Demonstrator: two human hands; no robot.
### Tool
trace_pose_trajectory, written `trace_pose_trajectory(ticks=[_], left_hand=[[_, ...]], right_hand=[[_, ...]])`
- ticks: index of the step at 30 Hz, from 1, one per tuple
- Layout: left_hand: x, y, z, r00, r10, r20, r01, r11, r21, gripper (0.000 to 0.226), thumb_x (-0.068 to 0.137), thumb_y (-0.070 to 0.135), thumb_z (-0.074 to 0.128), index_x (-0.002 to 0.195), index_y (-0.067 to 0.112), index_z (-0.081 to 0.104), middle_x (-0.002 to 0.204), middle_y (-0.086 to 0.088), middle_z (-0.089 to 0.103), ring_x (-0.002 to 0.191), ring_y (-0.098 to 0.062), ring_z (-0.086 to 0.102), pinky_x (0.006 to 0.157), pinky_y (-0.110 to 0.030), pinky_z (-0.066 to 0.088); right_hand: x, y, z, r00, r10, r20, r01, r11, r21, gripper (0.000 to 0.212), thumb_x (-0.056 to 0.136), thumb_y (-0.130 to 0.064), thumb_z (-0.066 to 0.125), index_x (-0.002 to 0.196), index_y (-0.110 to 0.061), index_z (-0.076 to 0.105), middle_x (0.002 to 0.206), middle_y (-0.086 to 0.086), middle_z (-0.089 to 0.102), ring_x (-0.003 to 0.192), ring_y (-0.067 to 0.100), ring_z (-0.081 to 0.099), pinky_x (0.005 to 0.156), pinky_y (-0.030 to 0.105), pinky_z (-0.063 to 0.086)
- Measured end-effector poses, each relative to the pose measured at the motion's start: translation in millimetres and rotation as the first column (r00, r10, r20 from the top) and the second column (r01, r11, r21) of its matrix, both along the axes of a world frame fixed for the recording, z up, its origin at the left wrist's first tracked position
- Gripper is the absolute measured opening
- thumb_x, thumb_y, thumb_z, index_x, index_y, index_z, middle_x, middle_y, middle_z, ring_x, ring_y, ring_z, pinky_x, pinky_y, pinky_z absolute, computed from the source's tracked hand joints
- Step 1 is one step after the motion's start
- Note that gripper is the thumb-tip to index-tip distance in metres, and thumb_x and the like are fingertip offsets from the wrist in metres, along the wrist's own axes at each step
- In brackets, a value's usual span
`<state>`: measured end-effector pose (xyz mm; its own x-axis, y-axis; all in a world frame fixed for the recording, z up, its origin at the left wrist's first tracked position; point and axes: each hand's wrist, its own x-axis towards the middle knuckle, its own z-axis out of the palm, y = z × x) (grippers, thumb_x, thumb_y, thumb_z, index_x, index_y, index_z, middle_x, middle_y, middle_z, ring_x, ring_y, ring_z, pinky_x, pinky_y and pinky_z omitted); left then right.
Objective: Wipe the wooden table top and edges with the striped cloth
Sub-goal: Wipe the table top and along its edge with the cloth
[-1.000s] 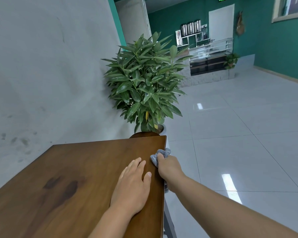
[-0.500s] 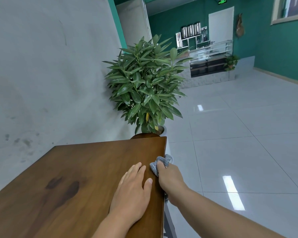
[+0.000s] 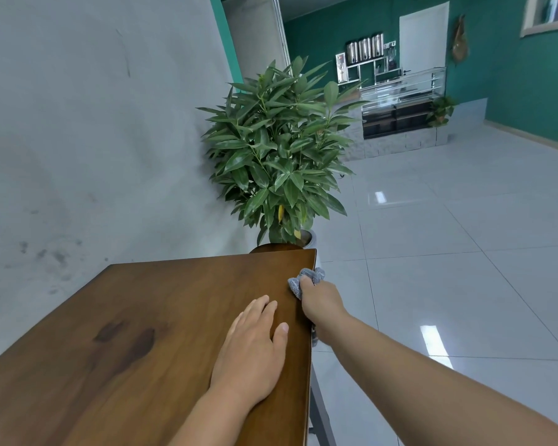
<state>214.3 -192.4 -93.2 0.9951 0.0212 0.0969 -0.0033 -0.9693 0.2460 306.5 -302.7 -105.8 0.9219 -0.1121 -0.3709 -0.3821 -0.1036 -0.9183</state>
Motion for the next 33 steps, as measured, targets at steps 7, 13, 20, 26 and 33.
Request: trace_pose_trajectory(ticks=[7, 13, 20, 26, 33], left_hand=[[-10.7, -0.3, 0.2, 1.000, 0.011, -0.023, -0.011, 1.000, 0.002, 0.055, 0.100, 0.052, 0.021, 0.152, 0.035, 0.012, 0.159, 0.019, 0.004, 0.145, -0.001, 0.001, 0.117, -0.025, 0.005], [-9.3, 0.4, 0.2, 1.000, 0.010, -0.003, -0.010, 1.000, 0.003, 0.055, 0.100, 0.051, 0.022, 0.152, 0.035, 0.014, 0.158, 0.019, 0.006, 0.145, -0.001, 0.003, 0.115, -0.023, 0.004], [-12.0, -1.4, 1.6, 1.000, -0.001, 0.008, 0.001, 1.000, -0.005, 0.054, 0.101, 0.047, 0.023, 0.152, 0.031, 0.016, 0.158, 0.018, 0.008, 0.145, 0.000, 0.002, 0.116, -0.023, 0.003], [-24.9, 0.1, -0.8, 1.000, 0.020, -0.010, -0.020, 1.000, -0.015, 0.055, 0.100, 0.051, 0.023, 0.152, 0.035, 0.013, 0.158, 0.020, 0.005, 0.145, -0.001, 0.002, 0.116, -0.024, 0.005], [-25.4, -0.8, -0.3, 0.999, 0.034, -0.007, -0.034, 0.999, -0.011, 0.055, 0.100, 0.052, 0.023, 0.152, 0.037, 0.013, 0.158, 0.021, 0.005, 0.145, 0.000, 0.001, 0.117, -0.025, 0.005]], right_hand=[[-42.5, -0.9, -13.2, 0.999, 0.035, 0.037, -0.036, 0.999, 0.028, 0.045, 0.102, -0.045, 0.037, 0.129, -0.013, 0.054, 0.116, 0.008, 0.062, 0.105, 0.024, 0.059, 0.096, 0.041, 0.049], [-32.8, -2.0, -5.7, 0.999, 0.037, 0.027, -0.038, 0.999, 0.019, 0.046, 0.102, -0.042, 0.036, 0.131, -0.009, 0.053, 0.114, 0.010, 0.061, 0.102, 0.025, 0.058, 0.096, 0.044, 0.050], [-15.0, -2.4, 2.3, 0.999, 0.009, 0.041, -0.010, 0.999, 0.034, 0.046, 0.102, -0.039, 0.038, 0.128, -0.004, 0.054, 0.110, 0.012, 0.060, 0.100, 0.026, 0.056, 0.095, 0.043, 0.048], [-43.6, -3.0, -5.9, 0.999, 0.026, 0.046, -0.029, 0.999, 0.046, 0.029, 0.103, -0.039, 0.035, 0.094, -0.019, 0.054, 0.087, 0.001, 0.057, 0.083, 0.019, 0.054, 0.090, 0.043, 0.051], [-51.0, -3.1, -7.7, 0.999, 0.023, 0.038, -0.027, 0.995, 0.093, 0.027, 0.103, -0.041, 0.037, 0.103, -0.019, 0.052, 0.088, -0.001, 0.056, 0.080, 0.016, 0.054, 0.078, 0.036, 0.048]])
